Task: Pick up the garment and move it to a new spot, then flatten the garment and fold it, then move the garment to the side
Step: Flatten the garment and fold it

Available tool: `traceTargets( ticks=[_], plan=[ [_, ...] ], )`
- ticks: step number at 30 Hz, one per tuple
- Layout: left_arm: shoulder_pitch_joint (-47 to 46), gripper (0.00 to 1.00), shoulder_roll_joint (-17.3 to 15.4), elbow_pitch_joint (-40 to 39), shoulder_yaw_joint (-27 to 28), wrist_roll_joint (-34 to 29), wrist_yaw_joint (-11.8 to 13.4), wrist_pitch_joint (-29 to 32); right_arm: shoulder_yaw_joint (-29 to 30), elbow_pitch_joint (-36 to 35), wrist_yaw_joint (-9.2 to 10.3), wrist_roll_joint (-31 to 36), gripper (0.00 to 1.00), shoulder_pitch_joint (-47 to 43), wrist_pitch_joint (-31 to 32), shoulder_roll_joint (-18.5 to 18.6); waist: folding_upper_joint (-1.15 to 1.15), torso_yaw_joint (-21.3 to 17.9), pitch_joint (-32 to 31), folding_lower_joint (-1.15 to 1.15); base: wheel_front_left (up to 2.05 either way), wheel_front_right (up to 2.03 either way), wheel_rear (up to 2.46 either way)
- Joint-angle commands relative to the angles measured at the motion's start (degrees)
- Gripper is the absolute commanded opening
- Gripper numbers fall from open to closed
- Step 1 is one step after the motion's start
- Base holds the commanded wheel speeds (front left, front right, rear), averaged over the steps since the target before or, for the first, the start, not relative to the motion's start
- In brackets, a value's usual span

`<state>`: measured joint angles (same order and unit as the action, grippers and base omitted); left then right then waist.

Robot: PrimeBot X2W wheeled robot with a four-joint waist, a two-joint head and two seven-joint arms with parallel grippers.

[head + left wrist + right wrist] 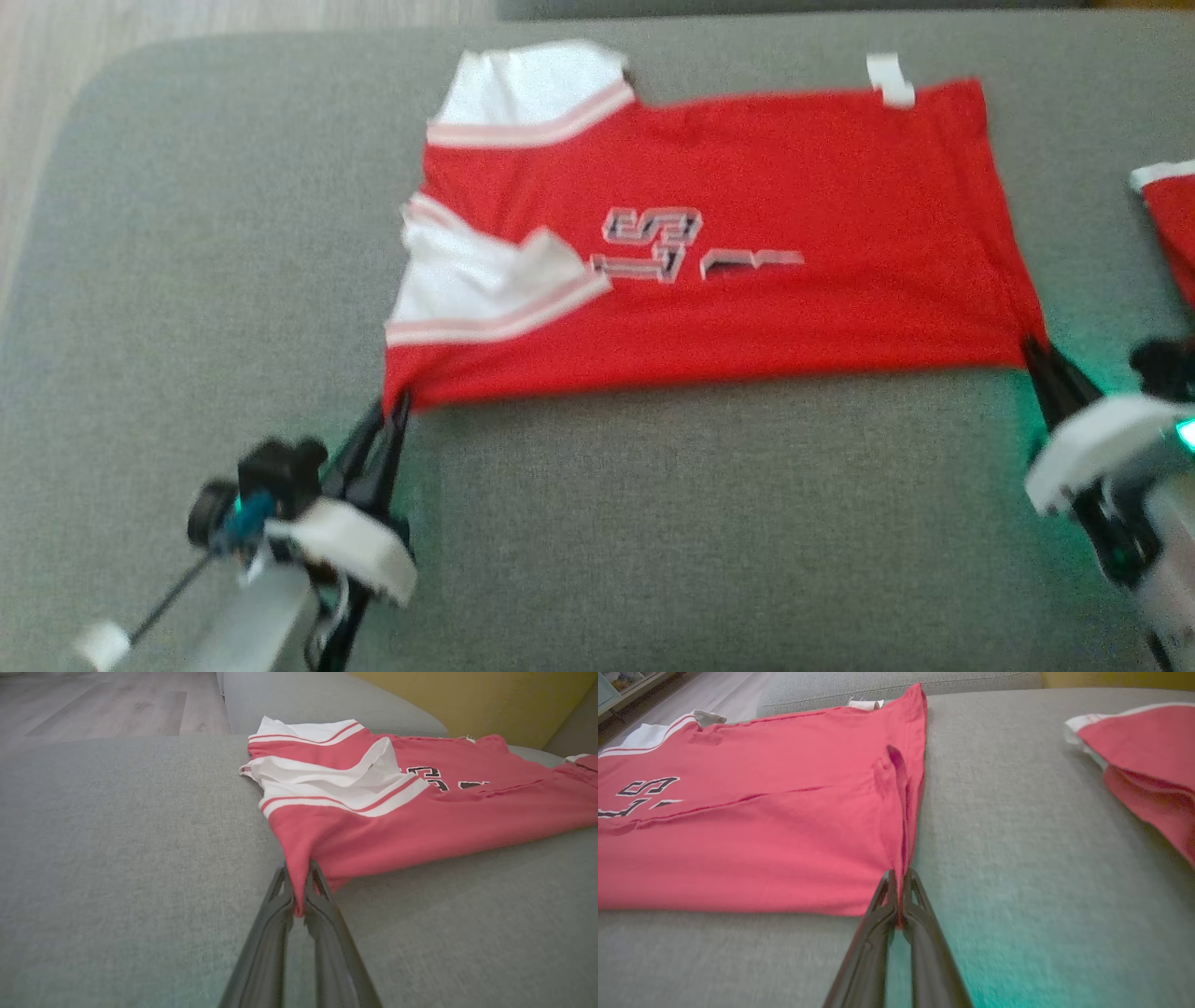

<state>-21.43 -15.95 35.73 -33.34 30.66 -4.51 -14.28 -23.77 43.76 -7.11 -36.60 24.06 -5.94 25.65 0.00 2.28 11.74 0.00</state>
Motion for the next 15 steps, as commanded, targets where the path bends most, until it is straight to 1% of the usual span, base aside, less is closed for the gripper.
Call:
traceTargets(
  ticks=[1,5,6,10,15],
  plan=[
    [1.67,0.0,-2.52,-2.47,1.8,-0.37,0.83,-0.69,-0.62,-1.99,-0.37,-1.05,0.0,-3.0,0.18,3.15,0.0,-0.16,-2.35,0.0,0.0,0.0,0.0],
    [9.12,0.0,-3.41,-7.42,1.69,-0.31,3.17,-0.7,-0.5,-5.6,-0.37,-2.22,0.0,-8.8,0.73,6.45,0.0,-0.5,-4.14,0.0,0.0,0.0,0.0],
    [9.12,0.0,-3.41,-7.42,1.69,-0.31,3.17,-0.7,-0.5,-5.6,-0.37,-2.22,0.0,-8.8,0.73,6.45,0.0,-0.5,-4.14,0.0,0.0,0.0,0.0],
    [16.03,0.0,-3.99,-12.51,1.06,-0.09,5.79,-0.36,0.98,-9.39,-0.37,-3.09,0.0,-14.99,0.92,8.53,0.0,-0.31,-4.64,0.0,0.0,0.0,0.0],
    [21.79,0.0,-4.34,-18.18,0.5,-0.14,9.01,0.12,4.38,-12.89,-0.37,-2.72,0.0,-21.63,0.85,8.7,0.0,-0.06,-4.52,0.0,0.0,0.0,0.0]
  ],
)
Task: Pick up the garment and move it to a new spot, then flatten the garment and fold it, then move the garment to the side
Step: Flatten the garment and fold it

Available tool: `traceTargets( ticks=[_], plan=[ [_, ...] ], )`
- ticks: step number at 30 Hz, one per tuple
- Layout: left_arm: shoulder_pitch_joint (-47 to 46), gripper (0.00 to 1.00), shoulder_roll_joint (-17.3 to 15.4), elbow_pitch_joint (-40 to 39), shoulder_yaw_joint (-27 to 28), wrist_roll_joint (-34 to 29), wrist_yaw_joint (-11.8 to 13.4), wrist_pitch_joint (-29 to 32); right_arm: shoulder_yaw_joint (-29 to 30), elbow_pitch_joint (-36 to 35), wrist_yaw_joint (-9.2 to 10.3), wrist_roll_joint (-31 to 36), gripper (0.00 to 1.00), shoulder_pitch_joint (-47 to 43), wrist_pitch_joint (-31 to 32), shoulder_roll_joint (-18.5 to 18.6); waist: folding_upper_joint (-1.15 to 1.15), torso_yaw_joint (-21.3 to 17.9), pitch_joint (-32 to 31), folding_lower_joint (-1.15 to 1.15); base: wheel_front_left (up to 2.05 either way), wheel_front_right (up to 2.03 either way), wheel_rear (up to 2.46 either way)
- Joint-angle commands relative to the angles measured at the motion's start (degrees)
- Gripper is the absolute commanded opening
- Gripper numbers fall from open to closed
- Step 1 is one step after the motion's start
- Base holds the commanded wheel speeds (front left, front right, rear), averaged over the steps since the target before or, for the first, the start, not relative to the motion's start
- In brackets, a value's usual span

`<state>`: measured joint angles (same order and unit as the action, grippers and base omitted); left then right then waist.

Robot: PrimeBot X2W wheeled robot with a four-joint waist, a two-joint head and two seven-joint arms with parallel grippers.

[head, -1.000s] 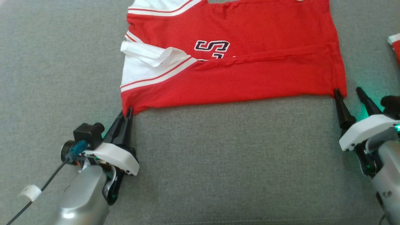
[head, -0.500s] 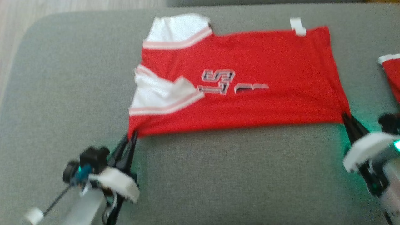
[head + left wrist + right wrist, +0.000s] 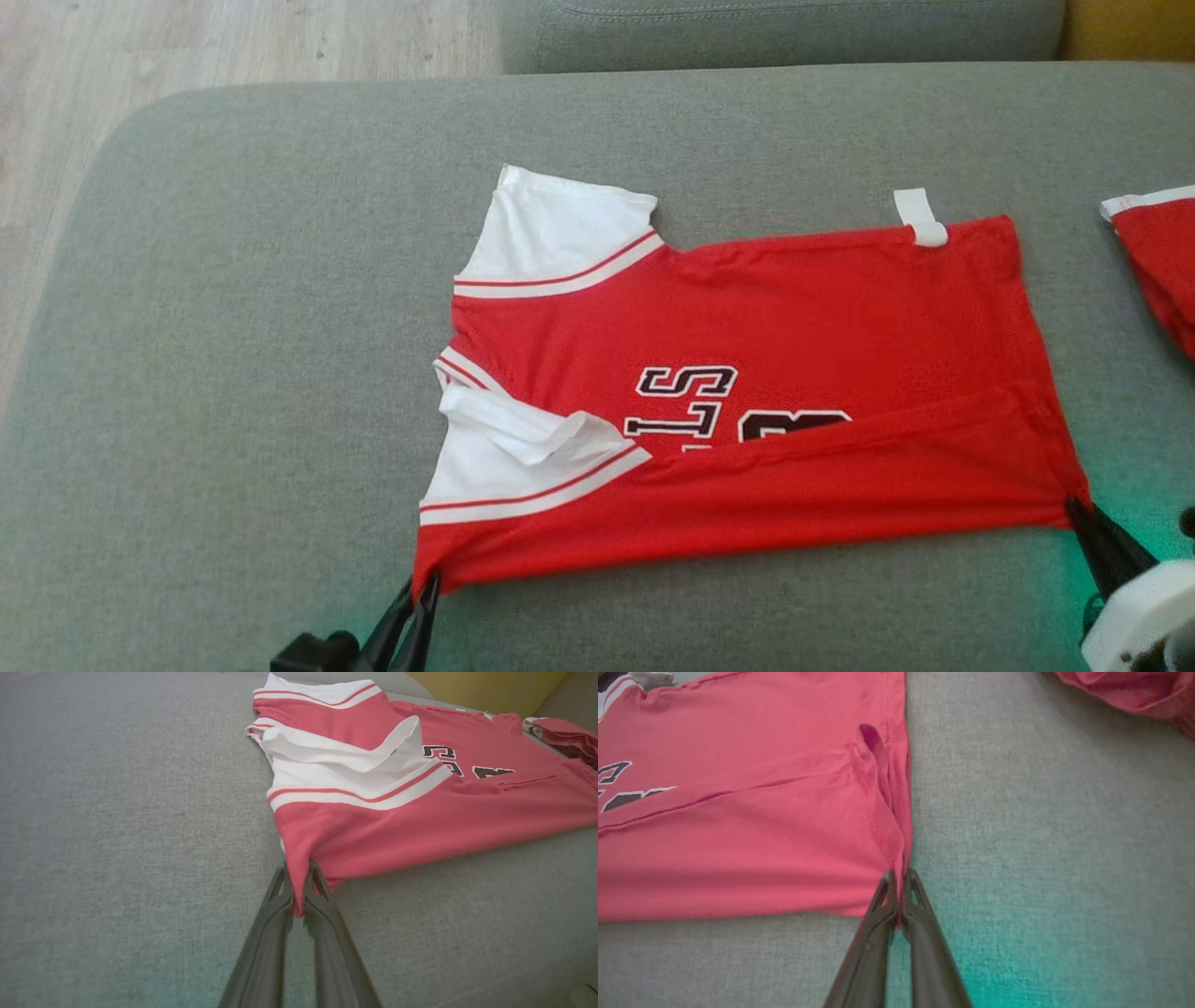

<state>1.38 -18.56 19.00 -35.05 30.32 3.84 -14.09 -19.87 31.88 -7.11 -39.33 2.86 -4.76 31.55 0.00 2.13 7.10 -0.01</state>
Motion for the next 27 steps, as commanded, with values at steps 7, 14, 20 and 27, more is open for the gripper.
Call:
traceTargets(
  ticks=[7,14,20,27],
  plan=[
    [0.18,0.0,-2.67,-5.28,2.12,-0.09,2.21,0.76,6.38,-5.58,-0.37,2.07,0.44,-5.03,2.06,1.42,0.0,0.03,1.41,0.01,0.0,0.0,0.0],
    [-3.92,1.0,-5.16,-10.99,4.52,-0.5,2.89,1.27,12.72,-11.42,-0.37,5.9,1.0,-6.12,3.79,-0.74,0.0,-0.46,4.74,0.01,0.0,0.0,0.0],
    [-21.85,1.0,-10.51,-16.78,6.31,-3.37,-1.19,8.71,17.38,-18.94,-0.37,10.91,1.0,-3.42,5.75,-3.44,0.0,-1.05,10.1,0.01,0.0,0.0,0.0],
    [-44.48,1.0,-11.32,-8.91,2.47,-0.7,-10.23,24.05,16.96,-24.45,-0.37,14.96,1.0,2.14,8.18,-5.86,0.0,-4.1,15.48,0.01,0.0,0.0,0.0]
  ],
)
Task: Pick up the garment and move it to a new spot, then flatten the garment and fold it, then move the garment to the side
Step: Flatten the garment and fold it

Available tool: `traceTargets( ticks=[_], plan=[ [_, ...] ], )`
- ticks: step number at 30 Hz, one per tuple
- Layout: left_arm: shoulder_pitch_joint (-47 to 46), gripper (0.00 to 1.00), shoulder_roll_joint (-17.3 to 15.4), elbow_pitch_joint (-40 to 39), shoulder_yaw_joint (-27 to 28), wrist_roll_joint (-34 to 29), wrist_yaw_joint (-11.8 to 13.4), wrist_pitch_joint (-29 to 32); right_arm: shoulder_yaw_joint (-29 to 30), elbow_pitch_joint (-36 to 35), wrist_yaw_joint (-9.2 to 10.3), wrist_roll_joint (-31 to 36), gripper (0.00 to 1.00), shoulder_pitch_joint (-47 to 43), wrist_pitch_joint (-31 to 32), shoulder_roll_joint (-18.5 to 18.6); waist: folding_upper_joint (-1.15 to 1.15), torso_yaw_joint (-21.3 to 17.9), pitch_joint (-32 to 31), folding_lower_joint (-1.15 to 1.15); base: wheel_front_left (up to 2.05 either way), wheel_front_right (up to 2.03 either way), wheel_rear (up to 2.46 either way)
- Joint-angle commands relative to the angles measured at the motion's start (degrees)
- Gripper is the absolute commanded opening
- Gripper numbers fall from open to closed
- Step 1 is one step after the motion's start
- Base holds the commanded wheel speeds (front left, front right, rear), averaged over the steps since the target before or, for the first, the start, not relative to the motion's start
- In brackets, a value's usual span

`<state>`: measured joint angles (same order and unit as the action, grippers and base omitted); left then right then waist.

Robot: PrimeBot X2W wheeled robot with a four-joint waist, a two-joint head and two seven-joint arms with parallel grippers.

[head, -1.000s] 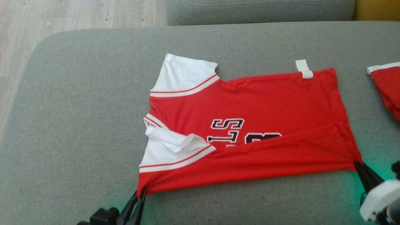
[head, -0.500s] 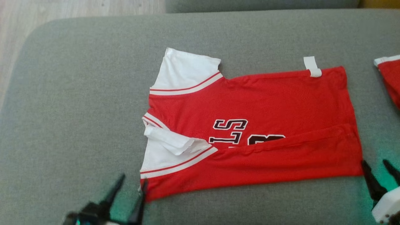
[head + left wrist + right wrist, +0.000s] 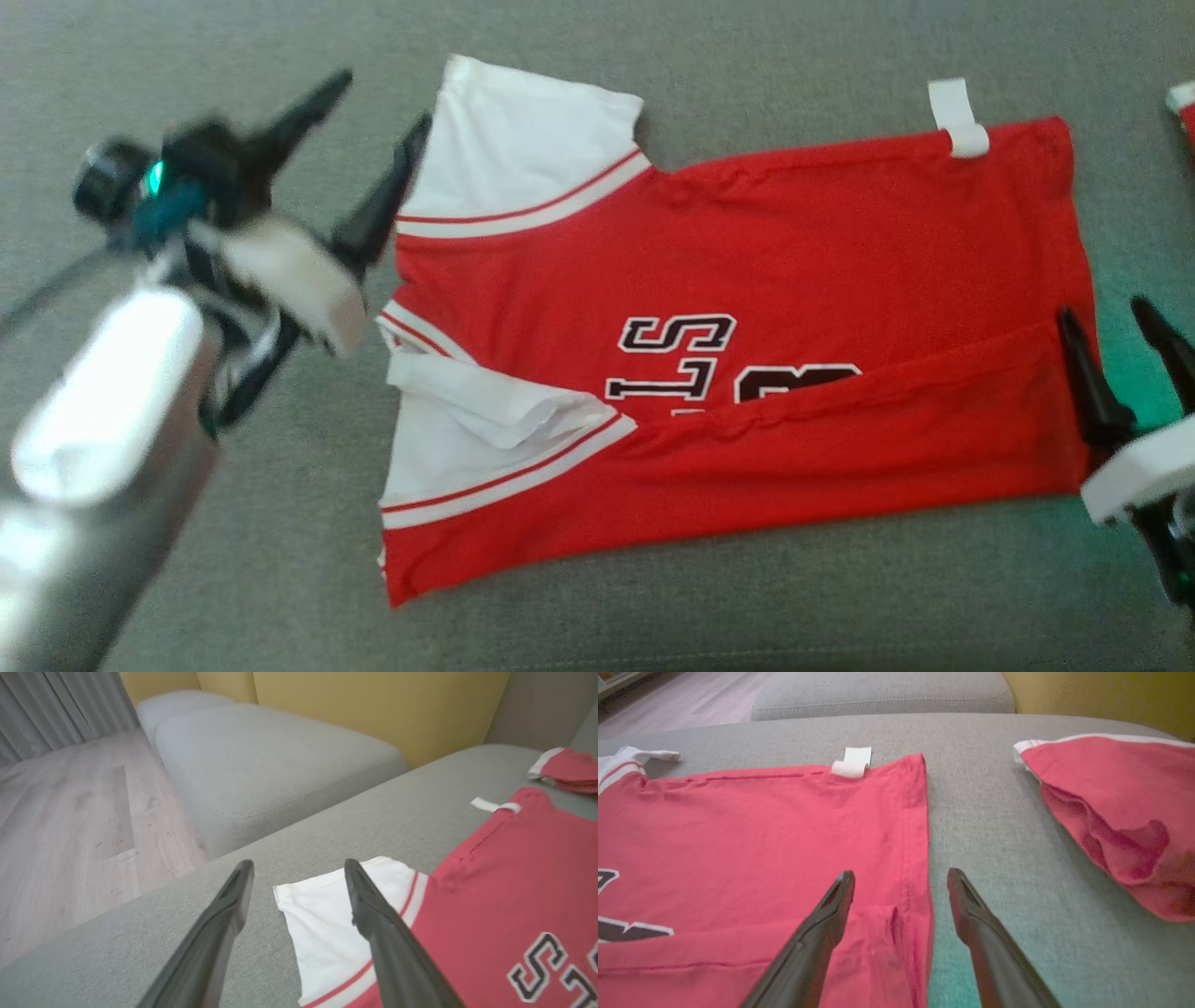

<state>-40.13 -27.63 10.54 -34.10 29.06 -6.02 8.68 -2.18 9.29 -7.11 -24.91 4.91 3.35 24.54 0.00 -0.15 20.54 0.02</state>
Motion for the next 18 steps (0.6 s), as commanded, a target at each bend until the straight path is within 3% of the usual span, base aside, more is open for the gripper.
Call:
traceTargets(
  ticks=[1,8,18],
  plan=[
    [-5.5,1.0,-2.33,1.12,0.69,1.41,-0.8,3.27,-1.03,-2.38,-0.37,0.9,1.0,0.79,0.32,0.87,0.0,-2.46,2.8,-0.02,0.0,0.0,0.0],
    [-18.87,1.0,-4.14,10.46,-7.04,7.2,-1.44,10.82,-2.39,-4.0,-0.37,2.14,1.0,3.99,0.75,-0.65,0.0,-5.84,6.47,-0.02,0.0,0.0,0.0],
    [-26.1,1.0,-7.6,21.01,-13.82,14.55,-1.46,13.47,-3.69,-3.26,-0.37,2.53,1.0,6.13,-0.21,-2.45,0.0,-8.99,9.42,-0.02,0.0,0.0,0.0]
  ],
)
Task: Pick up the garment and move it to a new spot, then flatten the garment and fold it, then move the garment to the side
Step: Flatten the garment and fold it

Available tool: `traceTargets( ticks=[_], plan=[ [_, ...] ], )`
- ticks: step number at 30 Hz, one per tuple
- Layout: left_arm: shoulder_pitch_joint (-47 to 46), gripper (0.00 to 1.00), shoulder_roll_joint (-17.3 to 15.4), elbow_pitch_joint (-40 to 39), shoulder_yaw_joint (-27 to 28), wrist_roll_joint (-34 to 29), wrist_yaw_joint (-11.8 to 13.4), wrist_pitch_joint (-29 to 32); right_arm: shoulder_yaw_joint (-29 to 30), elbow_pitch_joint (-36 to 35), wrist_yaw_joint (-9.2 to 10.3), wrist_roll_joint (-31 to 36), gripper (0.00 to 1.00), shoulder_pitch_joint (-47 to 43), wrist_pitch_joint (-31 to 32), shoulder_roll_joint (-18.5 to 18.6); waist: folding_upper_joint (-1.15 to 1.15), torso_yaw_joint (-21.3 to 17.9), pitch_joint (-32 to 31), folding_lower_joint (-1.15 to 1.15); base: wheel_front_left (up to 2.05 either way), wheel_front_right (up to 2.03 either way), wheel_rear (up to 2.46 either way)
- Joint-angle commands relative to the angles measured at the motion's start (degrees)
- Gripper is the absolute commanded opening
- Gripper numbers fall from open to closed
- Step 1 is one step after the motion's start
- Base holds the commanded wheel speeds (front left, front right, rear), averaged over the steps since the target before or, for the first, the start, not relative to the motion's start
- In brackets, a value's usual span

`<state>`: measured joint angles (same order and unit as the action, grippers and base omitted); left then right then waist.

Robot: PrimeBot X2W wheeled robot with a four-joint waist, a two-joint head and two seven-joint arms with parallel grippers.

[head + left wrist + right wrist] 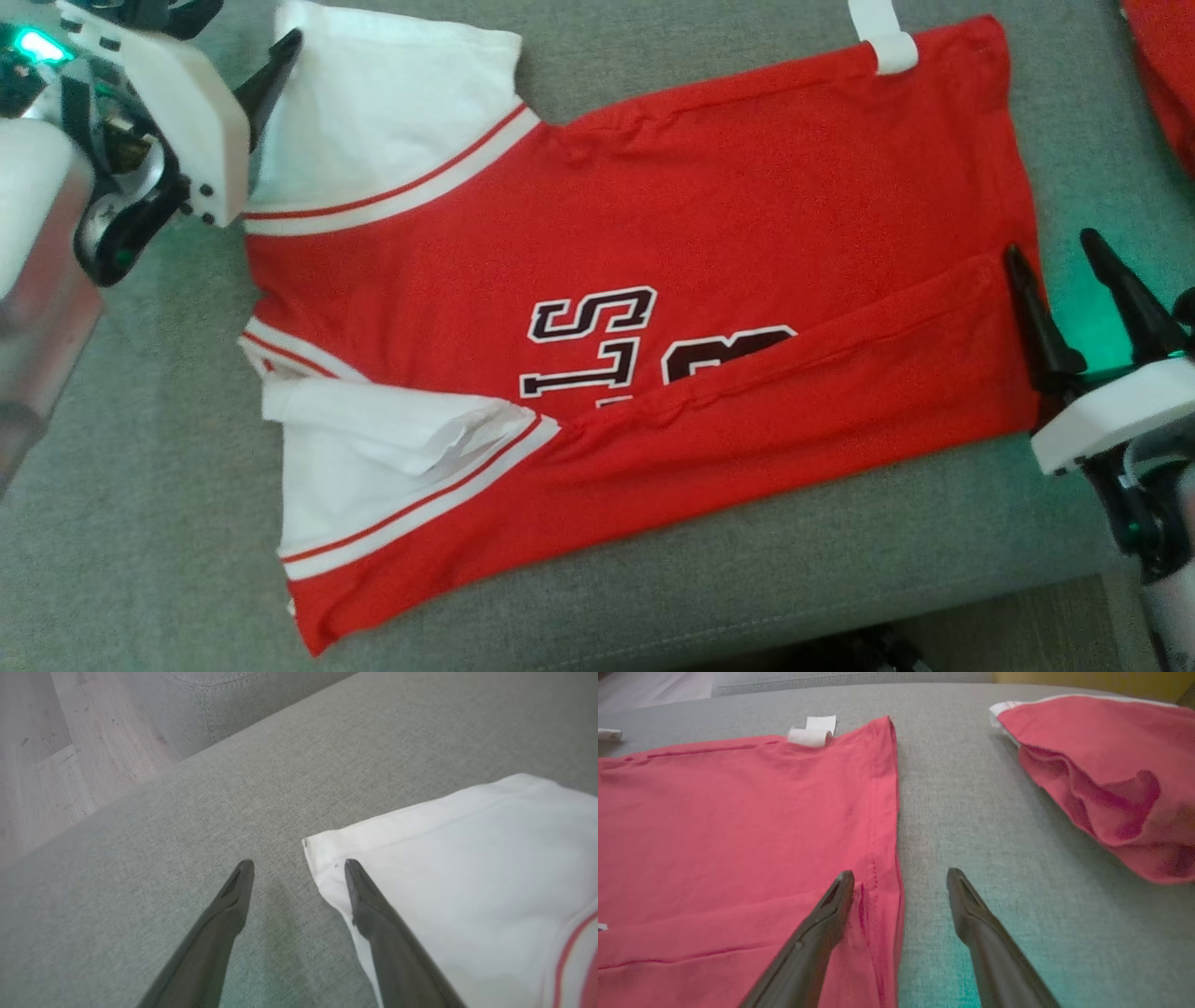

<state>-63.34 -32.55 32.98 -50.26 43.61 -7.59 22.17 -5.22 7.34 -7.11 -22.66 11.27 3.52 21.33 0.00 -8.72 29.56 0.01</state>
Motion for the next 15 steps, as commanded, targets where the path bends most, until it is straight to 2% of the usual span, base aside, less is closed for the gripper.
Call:
traceTargets(
  ticks=[1,10,11,12,13,15],
  plan=[
    [-3.34,1.0,-3.02,-0.93,1.41,0.17,0.11,-0.32,-0.81,-1.16,-0.37,0.31,1.0,-0.01,-0.54,0.59,0.0,-0.67,0.64,-0.01,0.0,0.0,0.0],
    [-6.35,0.99,-4.58,2.13,-5.51,3.83,0.1,-1.82,-1.91,0.15,-0.37,0.3,1.0,1.42,-1.43,-0.37,0.0,-2.13,1.56,-0.01,0.0,0.0,0.0],
    [-6.59,0.62,-4.7,1.93,-6.33,4.6,0.1,-1.86,-2.03,0.18,-0.37,0.27,1.0,1.54,-1.46,-0.36,0.0,-2.28,1.62,-0.01,0.0,0.0,0.0],
    [-6.81,0.34,-4.84,1.62,-7.05,5.63,0.1,-1.86,-2.07,0.2,-0.37,0.21,1.0,1.67,-1.48,-0.33,0.0,-2.4,1.67,-0.01,0.0,0.0,0.0],
    [-7.03,0.0,-5.03,1.32,-7.68,6.76,0.1,-1.75,-2.02,0.19,-0.37,0.18,1.0,1.84,-1.51,-0.3,0.0,-2.5,1.72,-0.01,0.0,0.0,0.0],
    [-7.68,0.0,-5.68,0.55,-9.08,8.47,0.1,-1.68,-1.56,0.01,-0.37,-0.01,1.0,2.48,-1.76,-0.32,0.0,-2.64,1.78,-0.01,0.0,0.0,0.0]
  ],
)
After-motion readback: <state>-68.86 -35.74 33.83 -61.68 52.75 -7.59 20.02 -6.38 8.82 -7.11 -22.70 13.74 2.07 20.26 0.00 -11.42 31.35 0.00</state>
